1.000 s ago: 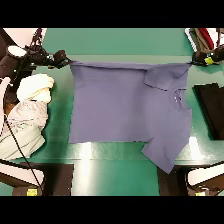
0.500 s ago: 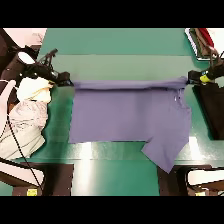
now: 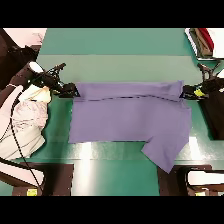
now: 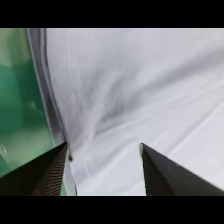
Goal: Fold the shirts.
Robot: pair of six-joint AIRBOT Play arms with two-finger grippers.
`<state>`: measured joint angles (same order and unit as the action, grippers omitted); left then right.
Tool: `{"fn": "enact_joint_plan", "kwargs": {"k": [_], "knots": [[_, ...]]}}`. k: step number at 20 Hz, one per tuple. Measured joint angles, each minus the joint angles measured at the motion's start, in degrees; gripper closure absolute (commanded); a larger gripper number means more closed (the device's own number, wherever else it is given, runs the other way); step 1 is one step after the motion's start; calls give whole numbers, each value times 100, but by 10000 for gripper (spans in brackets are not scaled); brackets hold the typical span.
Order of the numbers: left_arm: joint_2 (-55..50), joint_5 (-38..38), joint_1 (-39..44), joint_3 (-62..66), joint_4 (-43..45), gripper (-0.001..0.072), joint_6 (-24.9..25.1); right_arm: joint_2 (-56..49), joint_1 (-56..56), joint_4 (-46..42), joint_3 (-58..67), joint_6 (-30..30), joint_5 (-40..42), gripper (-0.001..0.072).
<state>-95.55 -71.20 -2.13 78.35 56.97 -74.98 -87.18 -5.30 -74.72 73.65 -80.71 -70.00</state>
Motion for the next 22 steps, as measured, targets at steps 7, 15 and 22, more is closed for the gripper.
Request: {"fn": "enact_joint_plan", "kwargs": {"k": [7, 15, 22], "knots": [[1191, -837, -511, -557, 492, 168, -118, 1073, -483, 17, -413, 11, -811, 401], [3084, -789, -638, -3679, 424, 168, -127, 2258, -986, 831, -1270, 317, -861, 408], [3414, -168, -647, -4809, -66, 169, -85, 2455, -1045, 1263, -1397, 376, -898, 408]]}}
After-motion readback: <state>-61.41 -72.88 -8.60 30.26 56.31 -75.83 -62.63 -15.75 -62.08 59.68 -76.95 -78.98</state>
